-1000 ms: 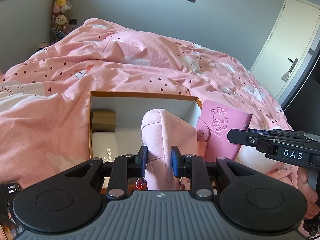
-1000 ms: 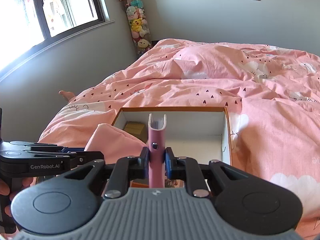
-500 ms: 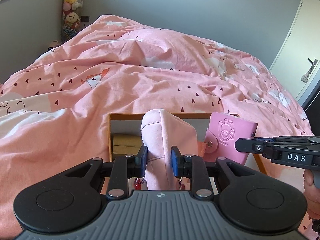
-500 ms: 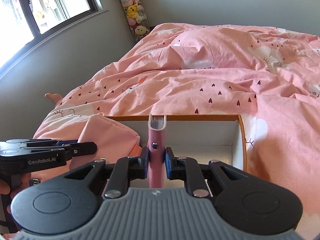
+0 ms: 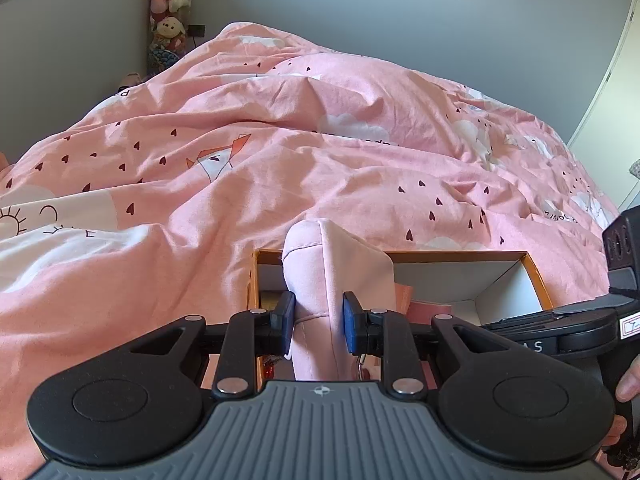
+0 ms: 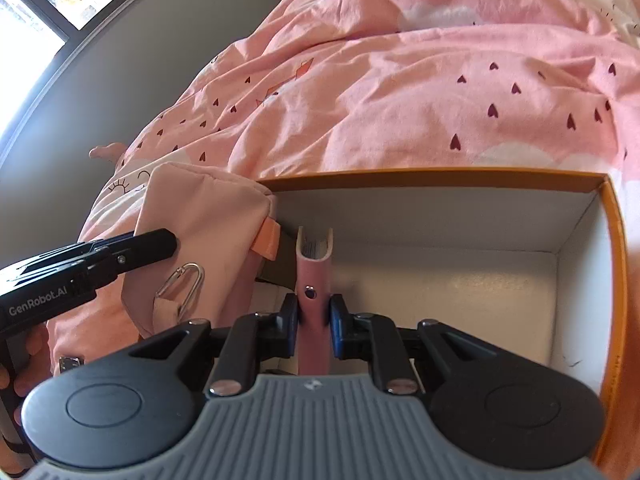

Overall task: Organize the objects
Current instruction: 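Lift both items over the orange box while the right gripper releases the pink card holder inside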

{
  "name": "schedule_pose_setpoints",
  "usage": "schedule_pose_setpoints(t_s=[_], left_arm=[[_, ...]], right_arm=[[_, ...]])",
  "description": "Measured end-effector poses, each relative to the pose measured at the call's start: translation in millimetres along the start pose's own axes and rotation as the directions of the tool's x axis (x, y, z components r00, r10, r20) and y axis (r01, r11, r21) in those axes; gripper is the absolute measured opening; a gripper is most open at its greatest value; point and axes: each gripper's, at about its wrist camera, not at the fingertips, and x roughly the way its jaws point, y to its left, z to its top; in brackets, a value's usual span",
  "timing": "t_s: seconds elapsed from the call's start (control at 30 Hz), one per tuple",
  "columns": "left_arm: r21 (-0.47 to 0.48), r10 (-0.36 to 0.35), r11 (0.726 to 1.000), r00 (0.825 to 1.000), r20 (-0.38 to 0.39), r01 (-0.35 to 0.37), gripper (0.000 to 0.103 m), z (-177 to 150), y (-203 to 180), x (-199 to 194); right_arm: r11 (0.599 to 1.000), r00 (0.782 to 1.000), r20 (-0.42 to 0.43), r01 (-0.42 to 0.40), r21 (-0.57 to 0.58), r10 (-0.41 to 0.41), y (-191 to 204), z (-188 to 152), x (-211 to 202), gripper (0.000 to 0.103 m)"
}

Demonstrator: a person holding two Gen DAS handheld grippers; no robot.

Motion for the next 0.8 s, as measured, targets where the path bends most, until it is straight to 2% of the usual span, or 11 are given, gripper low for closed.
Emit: schedule_pose_setpoints(t_s=[0.13,0.23,0.3,0.37,0.5,0.67,0.8], left_arm=[[0.000,-0.005,1.000,1.000,-0.015,0.005,0.028,1.3,-1.0,7.7],[0.002,-0.008,1.000,1.000,-0.023,0.008,0.028,0.1,-2.6,12.1],[0.004,-0.007,1.000,1.000,-0.024,0.007,0.028,-0.7,-3.4,13.4],[0.005,-0.007,1.000,1.000,-0.026,0.007,0.028,-1.1,-3.6,13.8],[0.003,-0.010,1.000,1.000,-0.025,0.010,0.028,-1.0,-3.3,13.5],[-0.009,-0.020,1.000,1.000,-0.022,0.020,0.028,-0.9,-3.5,12.5],[-0.010,-0.027,1.000,1.000,-0.016,0.027,0.028,-0.3,-5.4,11.3]], right_arm=[[0.998,0.996,-0.076,-0.050,0.034,0.052,-5.8,5.8,24.2,0.018],[0.998,0.995,-0.080,-0.050,0.047,0.054,-9.3,9.4,34.0,0.018],[0.999,0.997,-0.070,-0.013,0.037,0.016,-8.3,11.7,37.3,0.019],[0.998,0.997,-0.057,0.055,-0.013,-0.056,-2.7,11.6,40.7,0.022],[0.981,0.982,-0.066,0.169,-0.096,-0.176,3.3,6.4,53.7,0.032],[0.974,0.977,-0.063,0.199,-0.104,-0.206,-0.1,-1.8,51.0,0.041],[0.972,0.976,-0.055,0.203,-0.122,-0.211,-1.3,-8.9,42.0,0.042]])
